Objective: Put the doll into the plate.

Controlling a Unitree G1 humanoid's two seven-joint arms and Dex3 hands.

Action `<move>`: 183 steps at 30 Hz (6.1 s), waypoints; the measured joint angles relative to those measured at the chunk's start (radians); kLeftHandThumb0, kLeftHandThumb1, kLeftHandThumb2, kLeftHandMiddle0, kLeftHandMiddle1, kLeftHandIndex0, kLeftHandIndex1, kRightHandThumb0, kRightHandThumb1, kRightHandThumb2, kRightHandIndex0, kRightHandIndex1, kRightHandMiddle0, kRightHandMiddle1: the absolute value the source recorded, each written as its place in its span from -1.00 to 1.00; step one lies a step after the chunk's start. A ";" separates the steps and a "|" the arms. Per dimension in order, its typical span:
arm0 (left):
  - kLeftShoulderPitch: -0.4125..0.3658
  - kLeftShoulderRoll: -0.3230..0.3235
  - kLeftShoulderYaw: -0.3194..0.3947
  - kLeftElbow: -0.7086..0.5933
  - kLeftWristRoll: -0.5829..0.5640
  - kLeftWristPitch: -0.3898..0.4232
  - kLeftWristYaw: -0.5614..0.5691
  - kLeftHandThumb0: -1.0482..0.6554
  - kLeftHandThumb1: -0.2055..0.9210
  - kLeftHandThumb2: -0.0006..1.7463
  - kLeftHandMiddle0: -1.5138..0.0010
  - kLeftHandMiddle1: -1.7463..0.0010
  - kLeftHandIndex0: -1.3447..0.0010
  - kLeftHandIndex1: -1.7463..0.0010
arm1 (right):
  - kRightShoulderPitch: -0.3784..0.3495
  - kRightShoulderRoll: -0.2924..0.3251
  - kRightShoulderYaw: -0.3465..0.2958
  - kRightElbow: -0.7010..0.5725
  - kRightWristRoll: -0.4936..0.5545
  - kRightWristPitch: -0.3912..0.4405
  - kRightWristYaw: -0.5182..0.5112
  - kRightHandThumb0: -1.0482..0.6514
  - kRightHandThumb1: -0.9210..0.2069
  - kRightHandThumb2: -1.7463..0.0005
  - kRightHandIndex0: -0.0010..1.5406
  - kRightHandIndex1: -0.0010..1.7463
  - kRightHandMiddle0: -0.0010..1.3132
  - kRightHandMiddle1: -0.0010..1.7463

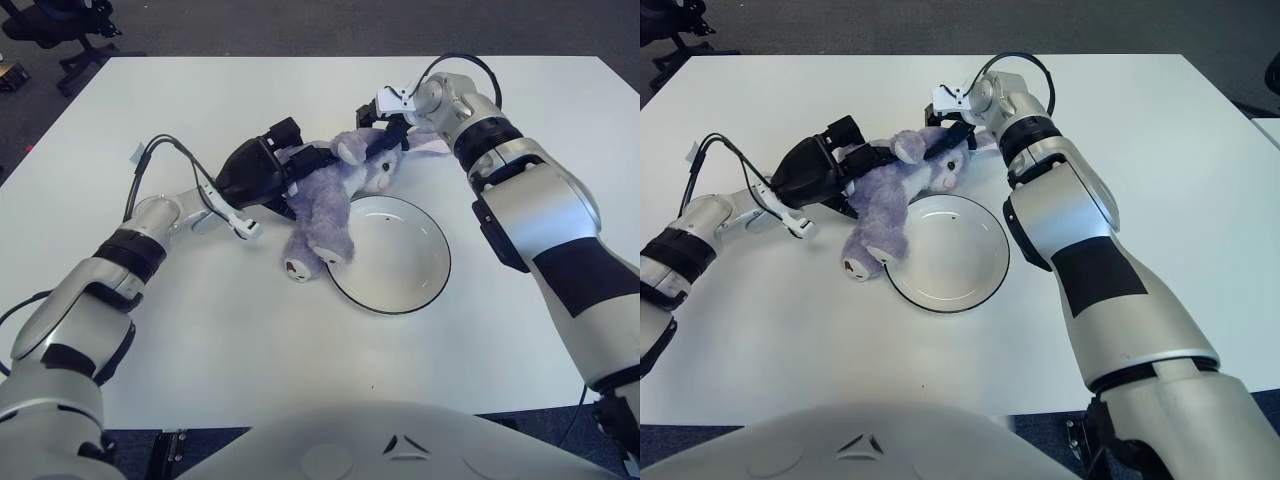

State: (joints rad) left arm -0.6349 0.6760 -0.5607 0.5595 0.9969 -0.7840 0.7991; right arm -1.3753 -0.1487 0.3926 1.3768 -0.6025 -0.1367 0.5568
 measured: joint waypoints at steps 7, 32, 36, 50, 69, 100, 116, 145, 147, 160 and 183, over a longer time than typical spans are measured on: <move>0.030 -0.169 0.077 0.242 -0.153 -0.035 0.114 0.14 0.97 -0.97 -0.14 -1.00 0.11 -0.98 | 0.060 -0.001 -0.247 -0.006 0.239 0.065 -0.052 -0.47 -1.00 0.22 -0.08 -0.66 -0.45 -0.46; -0.029 -0.227 0.141 0.462 -0.223 -0.200 0.183 0.32 1.00 -0.95 -0.12 -1.00 0.11 -1.00 | 0.051 -0.029 -0.433 -0.029 0.414 0.240 -0.107 -0.66 -1.00 0.14 -0.16 -0.94 -0.41 -0.60; -0.028 -0.231 0.159 0.478 -0.252 -0.222 0.162 0.33 1.00 -0.95 -0.11 -1.00 0.10 -1.00 | 0.012 -0.069 -0.433 -0.047 0.415 0.257 -0.095 -0.69 -1.00 0.13 -0.20 -0.97 -0.41 -0.61; -0.025 -0.242 0.193 0.498 -0.292 -0.237 0.119 0.32 0.99 -0.94 -0.11 -1.00 0.08 -1.00 | -0.032 -0.127 -0.443 -0.070 0.442 0.255 -0.040 -0.82 -1.00 0.13 -0.44 -1.00 -0.47 -0.84; -0.003 -0.334 0.392 0.510 -0.772 -0.295 -0.428 0.23 0.46 -0.28 -0.15 -1.00 0.03 -1.00 | -0.033 -0.149 -0.500 -0.081 0.512 0.271 -0.107 -0.87 -1.00 0.20 -0.46 -1.00 -0.34 -0.86; 0.267 -0.524 0.645 -0.092 -1.372 0.440 -0.966 0.45 0.10 0.09 -0.19 -1.00 -0.05 -1.00 | 0.001 -0.217 -0.276 -0.116 0.313 0.038 -0.239 -0.81 -1.00 0.19 -0.37 -0.99 -0.28 -0.91; 0.296 -0.558 0.716 -0.260 -1.408 0.731 -0.966 0.47 0.10 0.07 -0.28 -1.00 -0.08 -1.00 | 0.071 -0.264 -0.200 -0.167 0.252 -0.057 -0.268 -0.71 -1.00 0.44 -0.34 -0.98 -0.30 -0.94; 0.302 -0.581 0.755 -0.369 -1.452 0.925 -0.990 0.47 0.10 0.05 -0.30 -1.00 -0.06 -1.00 | 0.109 -0.273 -0.122 -0.183 0.215 -0.407 -0.082 -0.49 -0.99 0.97 -0.58 -1.00 -0.40 -0.99; 0.299 -0.581 0.754 -0.369 -1.449 0.925 -0.990 0.47 0.10 0.05 -0.30 -1.00 -0.06 -1.00 | 0.109 -0.273 -0.108 -0.183 0.204 -0.426 -0.063 -0.52 -0.99 0.98 -0.61 -1.00 -0.45 -1.00; 0.267 -0.602 0.741 -0.348 -1.421 0.914 -1.009 0.47 0.10 0.05 -0.30 -1.00 -0.07 -1.00 | 0.172 -0.257 -0.047 -0.226 0.168 -0.524 -0.063 -0.71 -0.96 1.00 -0.73 -1.00 -0.58 -1.00; 0.216 -0.641 0.754 -0.298 -1.420 0.901 -1.046 0.46 0.11 0.05 -0.29 -1.00 -0.05 -1.00 | 0.218 -0.227 0.013 -0.295 0.133 -0.479 -0.038 -0.83 -0.92 1.00 -0.86 -1.00 -0.75 -1.00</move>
State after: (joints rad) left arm -0.4185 0.0352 0.1932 0.2612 -0.4227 0.1173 -0.2464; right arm -1.1569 -0.3761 0.4056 1.0817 -0.4691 -0.6161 0.5192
